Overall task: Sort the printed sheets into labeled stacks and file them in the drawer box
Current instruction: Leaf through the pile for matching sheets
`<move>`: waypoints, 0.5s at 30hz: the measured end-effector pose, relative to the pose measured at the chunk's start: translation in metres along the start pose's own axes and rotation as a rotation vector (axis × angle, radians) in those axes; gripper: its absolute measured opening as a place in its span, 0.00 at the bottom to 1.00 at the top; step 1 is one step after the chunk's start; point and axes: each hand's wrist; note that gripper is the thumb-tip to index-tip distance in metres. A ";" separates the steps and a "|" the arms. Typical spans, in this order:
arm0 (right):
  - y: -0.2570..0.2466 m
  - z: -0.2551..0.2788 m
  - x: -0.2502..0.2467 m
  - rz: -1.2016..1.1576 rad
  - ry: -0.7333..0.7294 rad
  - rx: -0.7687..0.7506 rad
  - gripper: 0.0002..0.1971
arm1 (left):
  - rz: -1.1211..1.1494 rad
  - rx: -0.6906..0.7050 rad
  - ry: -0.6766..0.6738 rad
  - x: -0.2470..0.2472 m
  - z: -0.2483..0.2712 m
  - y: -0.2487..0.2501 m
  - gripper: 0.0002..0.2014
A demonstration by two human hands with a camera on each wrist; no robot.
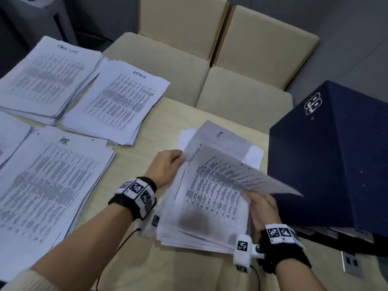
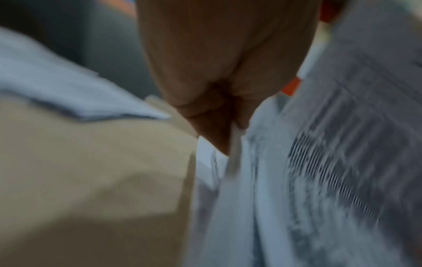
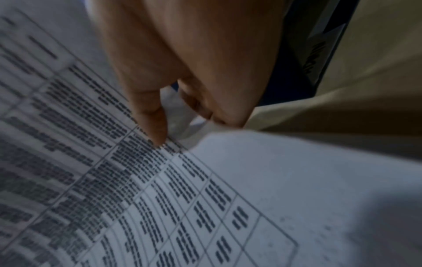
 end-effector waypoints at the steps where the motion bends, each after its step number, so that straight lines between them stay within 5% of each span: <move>1: -0.003 -0.002 0.000 0.077 -0.015 0.005 0.02 | 0.177 -0.037 0.019 -0.001 0.002 0.001 0.21; 5: -0.008 -0.002 0.001 0.109 -0.024 -0.008 0.03 | 0.564 -0.172 0.104 0.000 0.009 0.007 0.15; 9: -0.007 -0.002 0.006 0.009 0.056 -0.071 0.18 | 0.644 -0.242 0.178 0.000 0.007 0.007 0.32; 11: -0.006 -0.002 0.004 -0.007 0.079 -0.107 0.24 | 0.608 -0.269 0.186 0.000 0.007 0.005 0.34; 15: -0.006 -0.001 -0.003 -0.069 0.173 -0.024 0.08 | 0.635 -0.281 0.221 0.002 0.006 0.001 0.15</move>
Point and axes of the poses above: each hand's wrist, its own z-axis away from the middle knuckle, its own x-axis out of the palm, y = z × x, and after that the axes turned 2 degrees about x, right-handed
